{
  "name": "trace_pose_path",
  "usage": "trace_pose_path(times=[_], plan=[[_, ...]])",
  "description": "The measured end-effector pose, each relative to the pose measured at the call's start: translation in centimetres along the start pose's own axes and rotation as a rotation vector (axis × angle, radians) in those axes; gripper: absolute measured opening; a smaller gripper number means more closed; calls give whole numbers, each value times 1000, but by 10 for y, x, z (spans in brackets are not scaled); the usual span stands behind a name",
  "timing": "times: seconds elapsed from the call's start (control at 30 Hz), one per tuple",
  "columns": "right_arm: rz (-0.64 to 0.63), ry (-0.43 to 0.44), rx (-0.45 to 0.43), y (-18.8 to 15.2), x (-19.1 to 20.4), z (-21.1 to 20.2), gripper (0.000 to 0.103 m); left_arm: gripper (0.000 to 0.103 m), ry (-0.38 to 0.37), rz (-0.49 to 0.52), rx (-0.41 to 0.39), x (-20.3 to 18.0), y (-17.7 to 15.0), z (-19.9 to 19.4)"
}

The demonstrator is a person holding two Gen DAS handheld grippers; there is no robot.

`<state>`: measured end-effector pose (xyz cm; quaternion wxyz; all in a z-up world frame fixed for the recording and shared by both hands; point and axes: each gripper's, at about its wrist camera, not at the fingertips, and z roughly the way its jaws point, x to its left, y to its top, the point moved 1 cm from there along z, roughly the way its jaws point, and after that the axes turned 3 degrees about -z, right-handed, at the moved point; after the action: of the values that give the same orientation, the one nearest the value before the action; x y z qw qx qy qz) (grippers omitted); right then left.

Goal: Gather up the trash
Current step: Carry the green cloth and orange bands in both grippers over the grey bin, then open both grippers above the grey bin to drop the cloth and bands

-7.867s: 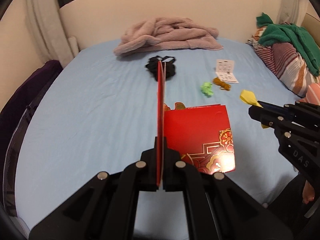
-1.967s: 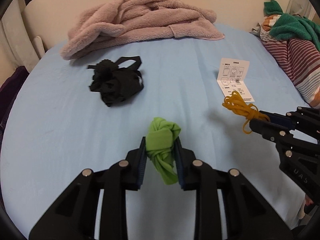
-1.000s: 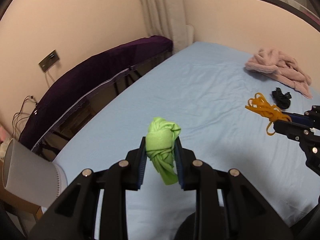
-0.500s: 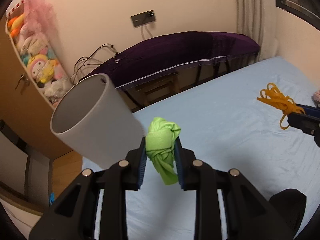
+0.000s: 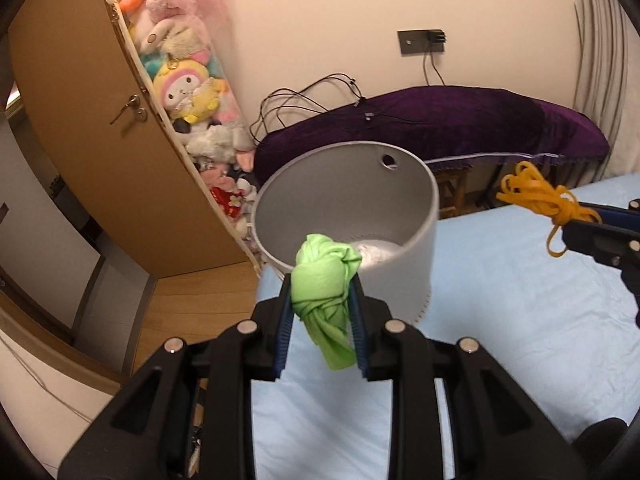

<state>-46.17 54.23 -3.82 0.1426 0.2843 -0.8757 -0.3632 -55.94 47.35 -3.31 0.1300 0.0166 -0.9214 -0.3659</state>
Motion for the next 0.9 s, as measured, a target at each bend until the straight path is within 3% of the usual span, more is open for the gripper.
trace_pose_path(times=[0.2, 0.53, 0.63, 0.67, 0.77, 0.9], plan=[[-8, 20, 12, 56, 11, 28, 14, 26, -7, -35, 26, 25, 37, 12], [90, 16, 57, 117, -1, 67, 14, 27, -31, -70, 98, 46, 83, 44], [121, 25, 78, 135, -7, 75, 19, 30, -32, -87, 87, 52, 94, 50], [139, 29, 80, 141, -10, 76, 25, 34, -36, -89, 79, 53, 97, 50], [165, 25, 75, 148, -16, 75, 29, 69, -28, -102, 55, 54, 103, 49], [171, 32, 69, 145, -18, 71, 29, 70, -18, -74, 15, 49, 106, 42]])
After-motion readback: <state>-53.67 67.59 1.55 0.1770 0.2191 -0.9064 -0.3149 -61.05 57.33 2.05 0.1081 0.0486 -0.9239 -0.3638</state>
